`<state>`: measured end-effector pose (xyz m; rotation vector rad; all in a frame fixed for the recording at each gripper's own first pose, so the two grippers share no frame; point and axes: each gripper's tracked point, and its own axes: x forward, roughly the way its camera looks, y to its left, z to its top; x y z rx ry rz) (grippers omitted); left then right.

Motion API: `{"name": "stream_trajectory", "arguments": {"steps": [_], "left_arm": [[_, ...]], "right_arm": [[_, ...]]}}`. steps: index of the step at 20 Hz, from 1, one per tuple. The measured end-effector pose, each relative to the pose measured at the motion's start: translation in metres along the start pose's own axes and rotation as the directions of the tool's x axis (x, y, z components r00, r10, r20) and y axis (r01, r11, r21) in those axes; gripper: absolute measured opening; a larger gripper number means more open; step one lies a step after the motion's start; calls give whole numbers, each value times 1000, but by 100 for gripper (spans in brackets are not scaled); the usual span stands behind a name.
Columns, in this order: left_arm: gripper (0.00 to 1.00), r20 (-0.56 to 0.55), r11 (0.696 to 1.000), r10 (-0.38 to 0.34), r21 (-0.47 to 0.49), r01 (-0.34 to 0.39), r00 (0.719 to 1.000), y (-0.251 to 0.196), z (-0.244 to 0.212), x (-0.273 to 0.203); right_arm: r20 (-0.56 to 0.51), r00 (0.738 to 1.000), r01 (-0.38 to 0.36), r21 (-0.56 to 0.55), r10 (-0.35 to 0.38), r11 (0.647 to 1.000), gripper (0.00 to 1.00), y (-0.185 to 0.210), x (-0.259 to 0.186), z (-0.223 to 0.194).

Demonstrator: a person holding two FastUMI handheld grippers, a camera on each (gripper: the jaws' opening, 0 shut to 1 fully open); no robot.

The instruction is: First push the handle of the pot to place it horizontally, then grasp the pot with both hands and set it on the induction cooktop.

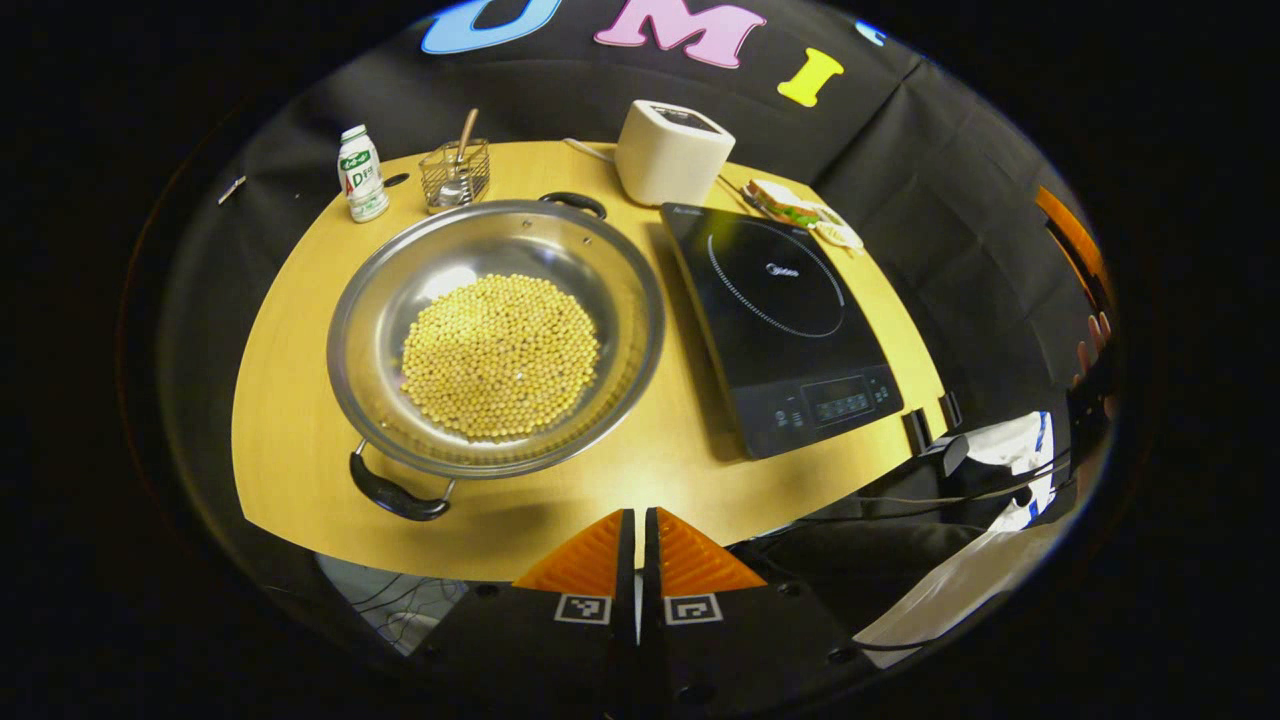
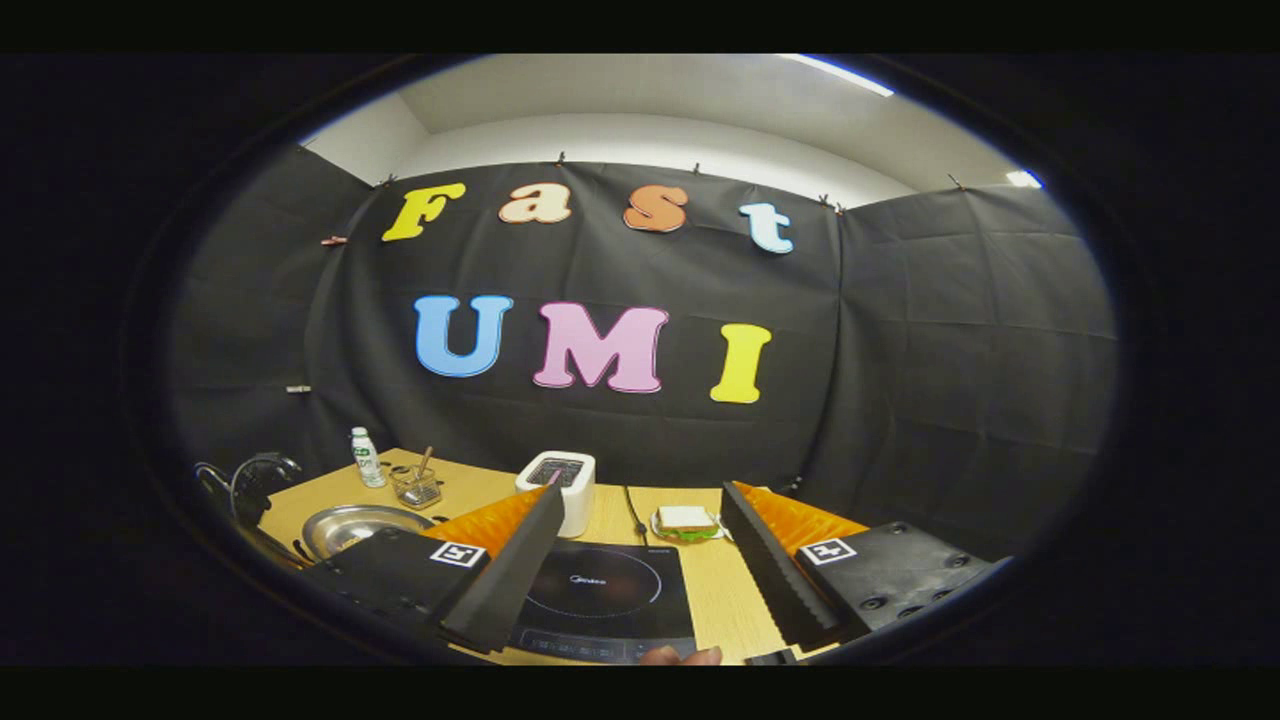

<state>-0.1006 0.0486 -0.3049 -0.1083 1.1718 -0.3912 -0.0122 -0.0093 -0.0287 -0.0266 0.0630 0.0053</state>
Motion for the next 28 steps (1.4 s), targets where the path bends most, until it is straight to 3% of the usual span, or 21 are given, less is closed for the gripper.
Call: {"name": "stream_trajectory", "arguments": {"steps": [6, 15, 20, 28], "left_arm": [[5, -61, 996, 83, 28, -82, 995, 57, -2, 11], [5, -74, 993, 115, 12, -115, 991, 91, -9, 29], [5, -61, 985, 175, 20, -174, 983, 114, -5, 20], [5, -49, 963, 249, -94, -253, 967, 162, 4, 13]], "right_arm": [[-8, 1000, 11, 4, -11, 1000, 98, -7, -5, -3], [-18, 1000, 12, -12, -13, 1000, 98, -10, -11, -7], [-22, 1000, 12, -11, -12, 1000, 96, -10, -12, -8], [-32, 999, 11, -24, -11, 1000, 98, -13, -15, -11]]}}
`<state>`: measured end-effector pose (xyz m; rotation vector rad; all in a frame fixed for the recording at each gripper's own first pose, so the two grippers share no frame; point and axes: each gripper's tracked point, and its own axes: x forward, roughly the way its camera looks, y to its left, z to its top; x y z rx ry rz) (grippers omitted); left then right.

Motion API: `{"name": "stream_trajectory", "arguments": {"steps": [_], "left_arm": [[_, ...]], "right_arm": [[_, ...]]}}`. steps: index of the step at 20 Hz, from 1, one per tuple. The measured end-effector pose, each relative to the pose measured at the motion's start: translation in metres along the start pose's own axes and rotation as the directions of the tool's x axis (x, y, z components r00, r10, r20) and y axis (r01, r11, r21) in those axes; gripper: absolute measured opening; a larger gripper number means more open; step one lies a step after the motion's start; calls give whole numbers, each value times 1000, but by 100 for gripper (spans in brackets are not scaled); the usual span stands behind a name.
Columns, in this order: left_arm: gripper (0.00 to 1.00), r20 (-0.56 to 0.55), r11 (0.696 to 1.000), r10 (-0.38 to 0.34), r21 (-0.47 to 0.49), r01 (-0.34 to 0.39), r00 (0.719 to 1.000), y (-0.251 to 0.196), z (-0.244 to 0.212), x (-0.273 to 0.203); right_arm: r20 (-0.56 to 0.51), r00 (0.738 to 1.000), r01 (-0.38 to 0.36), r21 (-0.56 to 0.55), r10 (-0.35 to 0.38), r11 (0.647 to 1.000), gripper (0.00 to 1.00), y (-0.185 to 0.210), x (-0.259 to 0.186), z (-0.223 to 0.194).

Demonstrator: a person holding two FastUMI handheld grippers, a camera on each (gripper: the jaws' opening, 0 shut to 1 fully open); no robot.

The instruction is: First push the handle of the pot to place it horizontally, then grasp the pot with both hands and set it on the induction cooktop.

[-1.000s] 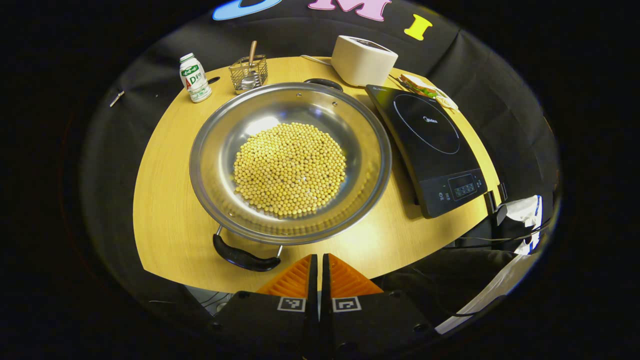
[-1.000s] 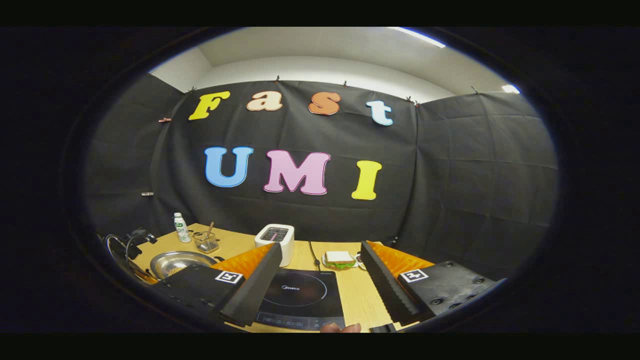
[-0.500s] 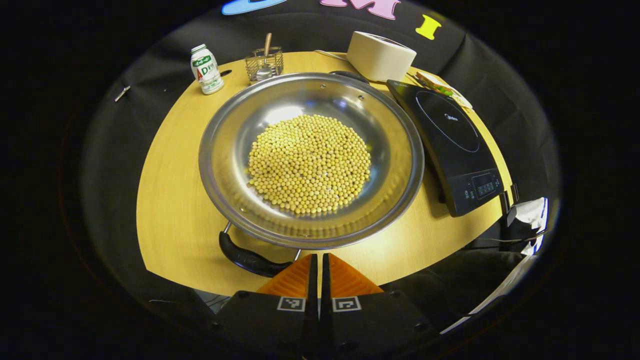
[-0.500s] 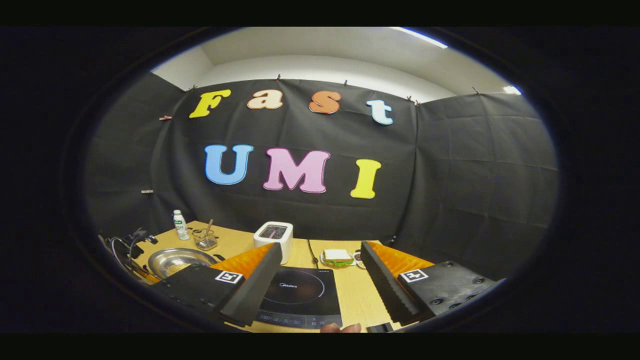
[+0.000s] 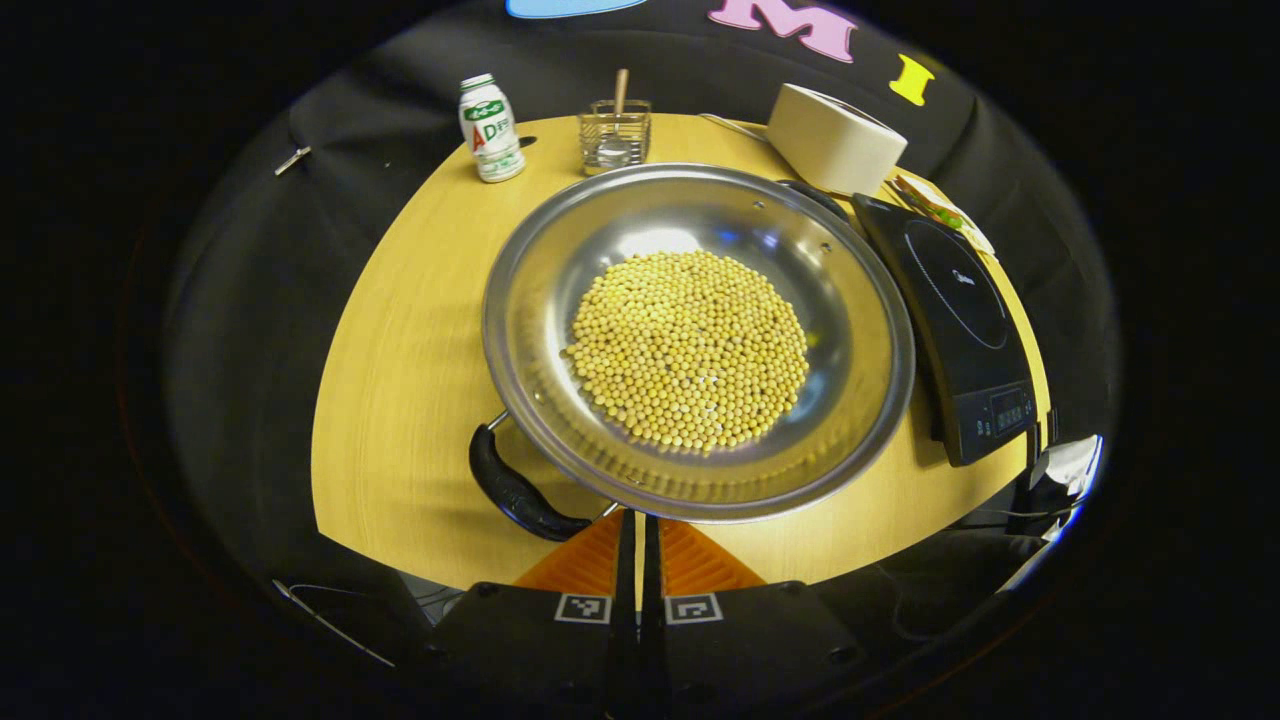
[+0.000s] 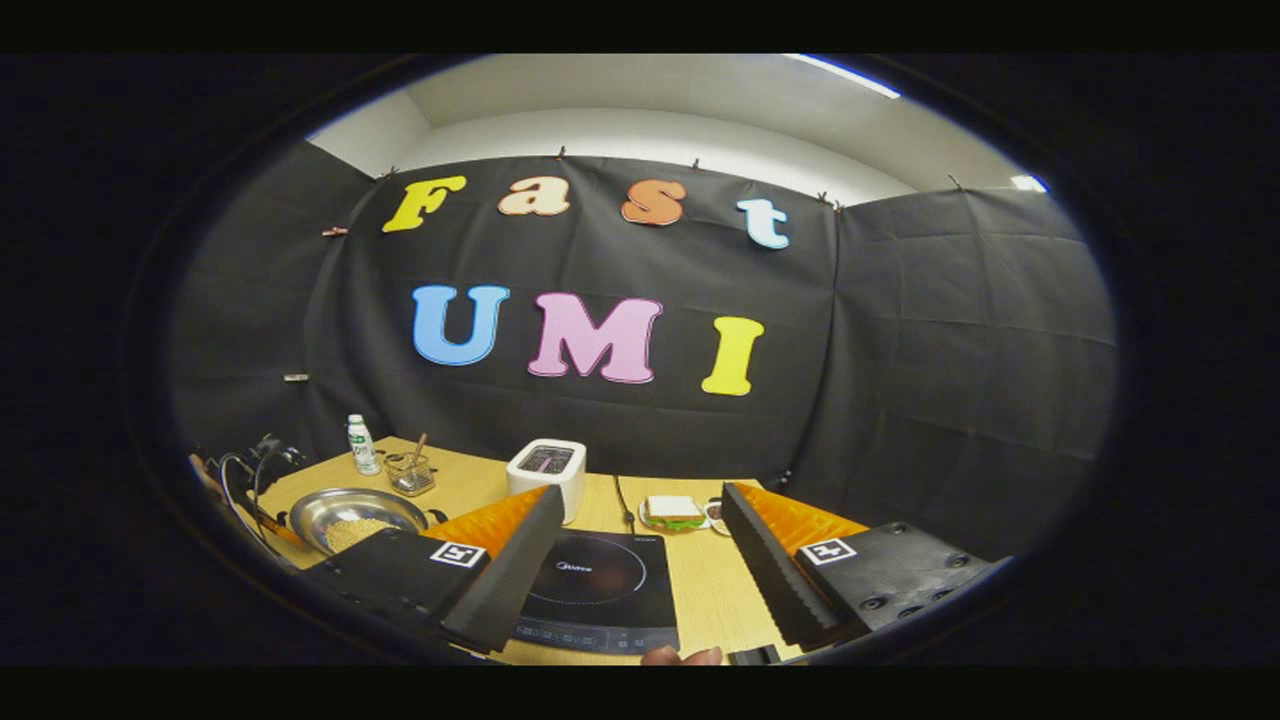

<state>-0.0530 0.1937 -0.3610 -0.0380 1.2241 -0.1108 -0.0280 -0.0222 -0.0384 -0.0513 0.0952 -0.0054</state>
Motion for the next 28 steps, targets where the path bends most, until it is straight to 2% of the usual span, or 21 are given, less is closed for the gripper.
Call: {"name": "stream_trajectory", "arguments": {"steps": [7, 13, 19, 24, 28], "left_arm": [[5, 19, 991, 75, -115, -72, 997, 45, 13, 5], [5, 42, 968, 96, -238, -83, 995, 75, 24, 13], [5, 46, 966, 164, -211, -151, 985, 102, 47, 18], [5, 68, 957, 178, -246, -156, 982, 120, 67, 25], [5, 66, 956, 203, -227, -183, 977, 132, 81, 35]], "right_arm": [[-17, 1000, 2, -19, -2, 1000, 98, 0, -2, -6], [-36, 999, 4, -43, -6, 999, 98, -1, -2, -11], [-55, 998, 16, -63, -19, 998, 98, -2, 0, -16], [-70, 997, 27, -74, -32, 997, 98, 0, 5, -19], [-76, 996, 36, -78, -42, 996, 98, 5, 17, -21]]}}
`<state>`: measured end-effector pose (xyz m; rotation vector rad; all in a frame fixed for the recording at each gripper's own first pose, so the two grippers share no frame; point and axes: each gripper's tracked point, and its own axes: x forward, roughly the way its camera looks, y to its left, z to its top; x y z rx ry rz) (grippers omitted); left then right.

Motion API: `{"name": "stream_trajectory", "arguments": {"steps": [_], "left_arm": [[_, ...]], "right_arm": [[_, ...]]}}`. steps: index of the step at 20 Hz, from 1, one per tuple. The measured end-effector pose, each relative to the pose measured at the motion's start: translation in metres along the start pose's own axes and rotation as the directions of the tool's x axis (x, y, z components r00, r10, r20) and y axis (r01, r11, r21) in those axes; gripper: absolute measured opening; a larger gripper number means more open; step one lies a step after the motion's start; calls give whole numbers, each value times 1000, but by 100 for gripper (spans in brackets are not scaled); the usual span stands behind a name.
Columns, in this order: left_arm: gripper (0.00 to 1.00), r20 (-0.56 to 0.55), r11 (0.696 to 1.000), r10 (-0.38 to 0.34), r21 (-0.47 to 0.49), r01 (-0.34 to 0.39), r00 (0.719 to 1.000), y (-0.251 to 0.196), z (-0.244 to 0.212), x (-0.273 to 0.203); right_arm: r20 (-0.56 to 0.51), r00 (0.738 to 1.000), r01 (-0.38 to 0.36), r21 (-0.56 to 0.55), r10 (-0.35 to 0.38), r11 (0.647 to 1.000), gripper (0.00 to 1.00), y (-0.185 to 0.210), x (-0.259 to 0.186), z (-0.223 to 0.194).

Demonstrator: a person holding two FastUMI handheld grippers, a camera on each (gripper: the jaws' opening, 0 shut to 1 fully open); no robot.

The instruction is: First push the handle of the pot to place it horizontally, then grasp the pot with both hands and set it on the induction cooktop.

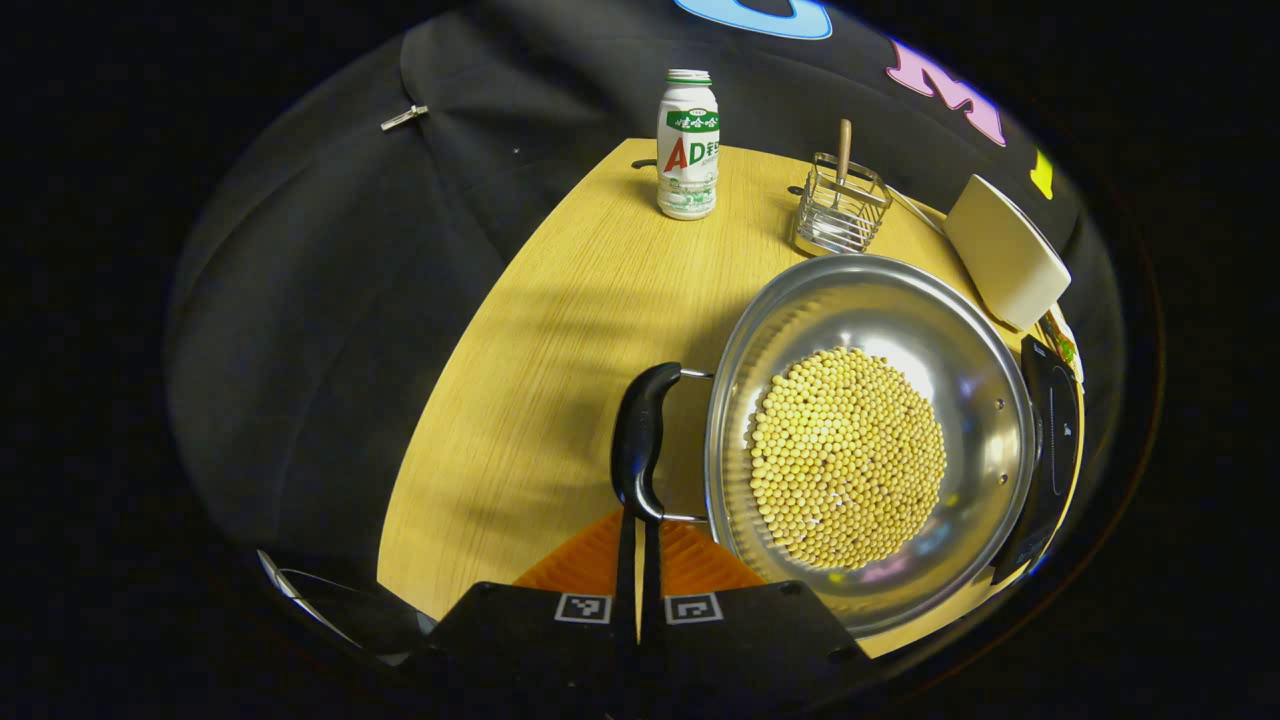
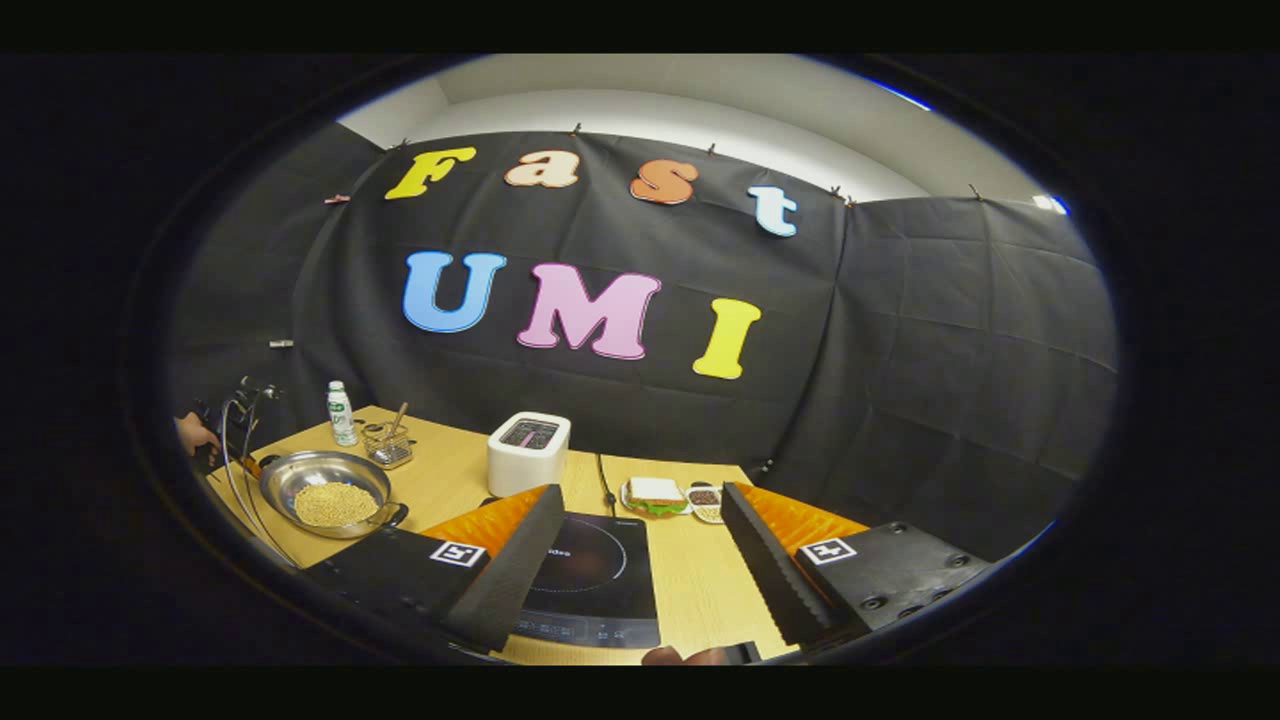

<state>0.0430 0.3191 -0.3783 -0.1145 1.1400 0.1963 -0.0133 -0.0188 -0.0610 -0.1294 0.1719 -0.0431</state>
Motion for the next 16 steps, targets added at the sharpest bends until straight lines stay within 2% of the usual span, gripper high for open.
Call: {"name": "stream_trajectory", "arguments": {"steps": [5, 10, 13, 16], "left_arm": [[5, 5, 998, 37, 53, -38, 999, 6, 17, 14], [5, 24, 996, 27, 86, -29, 999, 7, 27, 16], [5, 62, 999, -17, 49, 14, 998, 7, 25, 9], [5, 110, 1000, 14, 0, -15, 994, 23, 21, -2]], "right_arm": [[-5, 1000, -2, 1, 2, 1000, 98, 15, 18, 3], [-15, 1000, -19, -8, 19, 1000, 98, 33, 30, 3], [-19, 999, -33, -9, 33, 999, 98, 43, 34, 3], [-25, 998, -61, -2, 61, 998, 98, 57, 35, 2]]}}
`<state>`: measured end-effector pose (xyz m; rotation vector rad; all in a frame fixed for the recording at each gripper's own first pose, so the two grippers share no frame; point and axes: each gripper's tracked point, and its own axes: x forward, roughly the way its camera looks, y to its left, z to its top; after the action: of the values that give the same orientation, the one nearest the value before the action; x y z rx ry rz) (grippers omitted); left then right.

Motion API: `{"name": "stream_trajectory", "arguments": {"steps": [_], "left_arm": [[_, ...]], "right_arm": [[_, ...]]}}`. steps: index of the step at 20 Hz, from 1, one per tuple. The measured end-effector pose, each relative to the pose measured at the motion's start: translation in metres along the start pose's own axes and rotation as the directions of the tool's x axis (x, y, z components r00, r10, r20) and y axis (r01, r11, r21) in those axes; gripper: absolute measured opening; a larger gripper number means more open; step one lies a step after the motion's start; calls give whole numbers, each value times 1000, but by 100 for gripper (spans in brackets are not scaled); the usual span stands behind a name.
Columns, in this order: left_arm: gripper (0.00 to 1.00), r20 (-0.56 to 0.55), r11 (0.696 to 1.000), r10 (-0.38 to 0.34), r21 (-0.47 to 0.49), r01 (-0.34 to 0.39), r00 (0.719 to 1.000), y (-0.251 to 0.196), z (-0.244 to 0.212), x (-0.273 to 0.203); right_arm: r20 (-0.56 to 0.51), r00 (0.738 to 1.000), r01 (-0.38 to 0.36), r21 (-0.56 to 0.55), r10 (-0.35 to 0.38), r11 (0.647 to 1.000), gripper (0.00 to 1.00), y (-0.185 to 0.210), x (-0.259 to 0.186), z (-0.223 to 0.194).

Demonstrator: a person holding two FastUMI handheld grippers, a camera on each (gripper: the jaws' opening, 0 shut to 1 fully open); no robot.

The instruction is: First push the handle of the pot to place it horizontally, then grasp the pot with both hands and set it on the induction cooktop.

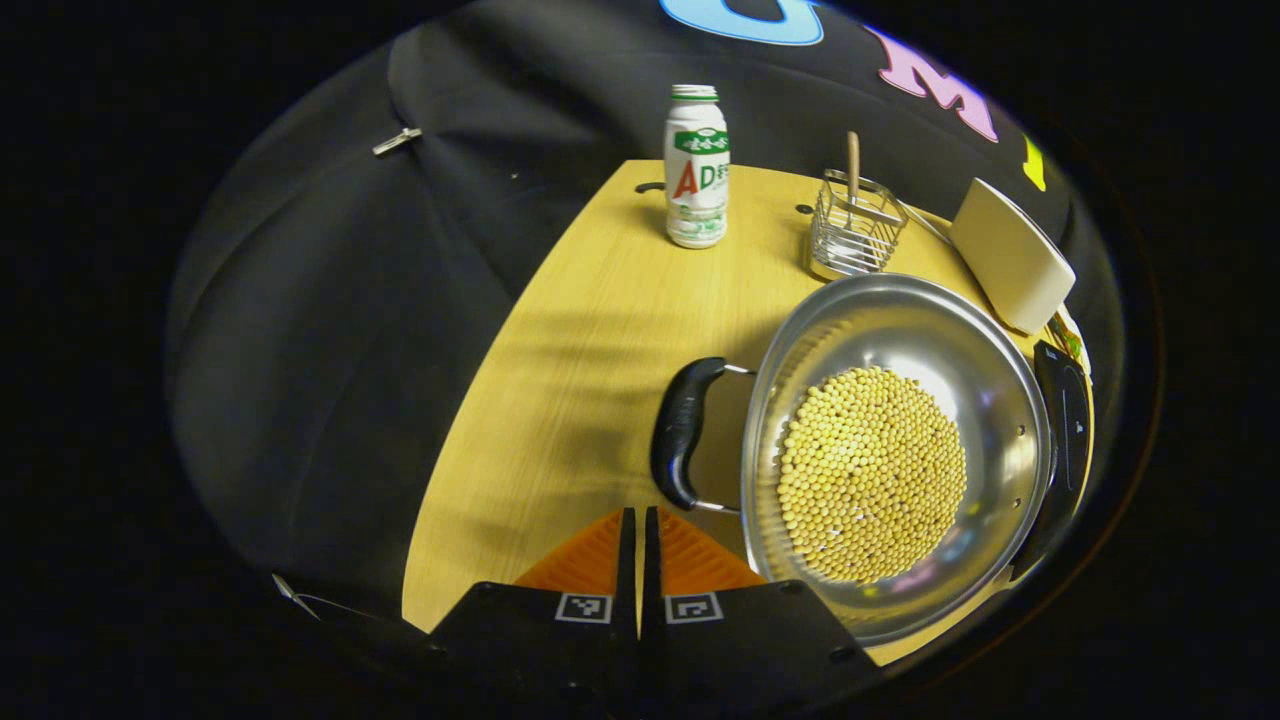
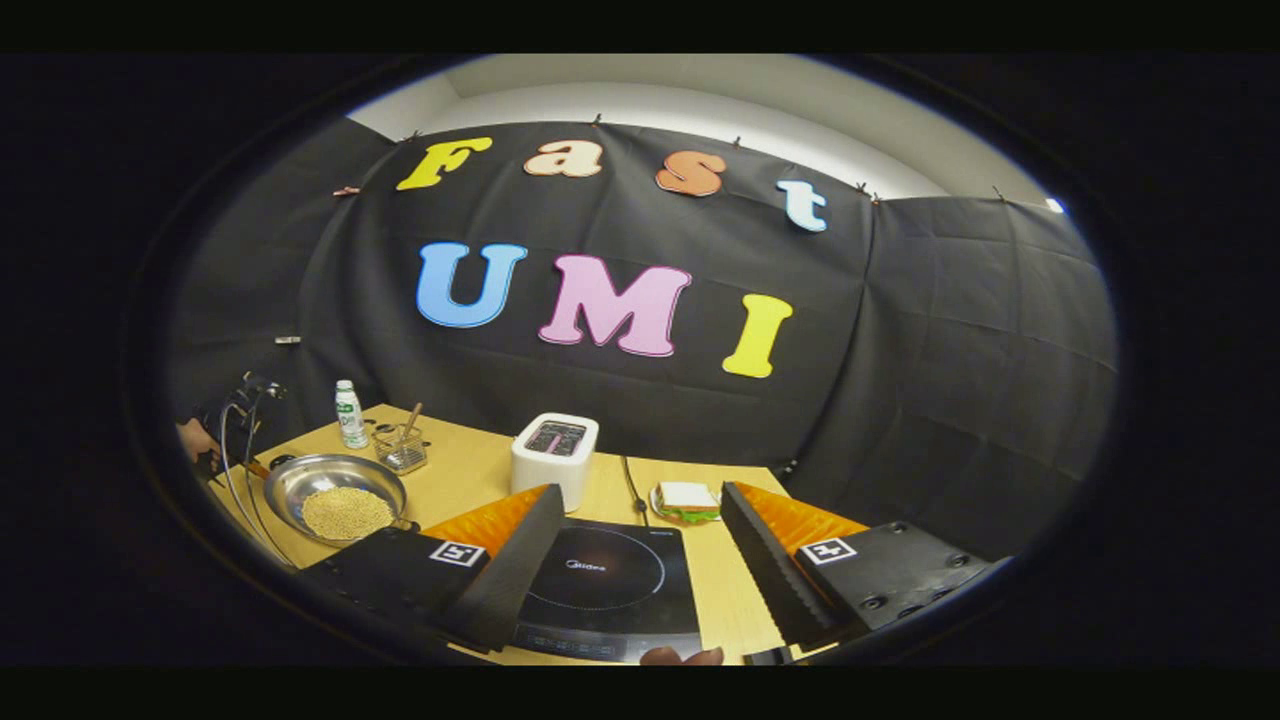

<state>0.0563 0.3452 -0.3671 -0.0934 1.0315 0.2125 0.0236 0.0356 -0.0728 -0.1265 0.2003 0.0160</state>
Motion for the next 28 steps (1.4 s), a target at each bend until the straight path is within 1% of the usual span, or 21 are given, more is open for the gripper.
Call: {"name": "stream_trajectory", "arguments": {"steps": [1, 3, 6, 8, 10, 11, 13, 14, 15, 18, 20, 22, 26, 28], "left_arm": [[4, 38, 1000, 3, -9, -3, 999, 4, 4, -8], [5, 140, 1000, -1, -3, 1, 990, 9, 17, -23], [5, 271, 999, -22, 35, 13, 962, 13, 39, -45], [8, 330, 998, -38, 62, 19, 943, 12, 52, -54], [24, 383, 995, -54, 93, 20, 922, 12, 65, -60], [41, 401, 994, -75, 108, 34, 913, 8, 70, -61], [70, 404, 989, -118, 130, 71, 907, -1, 73, -59], [79, 399, 987, -136, 131, 90, 907, -5, 74, -55], [91, 387, 985, -153, 130, 110, 909, -10, 73, -50], [93, 349, 980, -192, 120, 160, 917, -19, 69, -35], [93, 308, 971, -234, 123, 206, 922, -29, 66, -23], [93, 266, 964, -261, 124, 236, 928, -36, 62, -13], [93, 226, 961, -267, 128, 243, 937, -41, 62, 3], [92, 210, 961, -265, 137, 240, 941, -42, 62, 11]], "right_arm": [[-5, 1000, -13, 4, 13, 1000, 98, 6, 1, -1], [-17, 999, -45, 15, 45, 999, 98, 18, 2, -2], [-40, 993, -112, 27, 113, 993, 98, 48, 12, -6], [-61, 983, -171, 48, 174, 984, 98, 76, 21, -10], [-92, 967, -230, 79, 237, 970, 98, 108, 31, -19], [-108, 958, -257, 98, 267, 962, 98, 123, 35, -25], [-161, 932, -304, 140, 325, 942, 98, 154, 42, -43], [-190, 920, -316, 159, 343, 935, 99, 166, 47, -52], [-221, 906, -325, 183, 361, 928, 99, 178, 52, -63], [-303, 861, -338, 261, 409, 904, 99, 212, 62, -91], [-358, 831, -337, 285, 426, 897, 99, 229, 72, -114], [-421, 797, -333, 292, 433, 897, 98, 243, 81, -139], [-537, 719, -318, 309, 441, 896, 99, 267, 82, -182], [-568, 692, -314, 319, 445, 894, 99, 277, 83, -197]]}}
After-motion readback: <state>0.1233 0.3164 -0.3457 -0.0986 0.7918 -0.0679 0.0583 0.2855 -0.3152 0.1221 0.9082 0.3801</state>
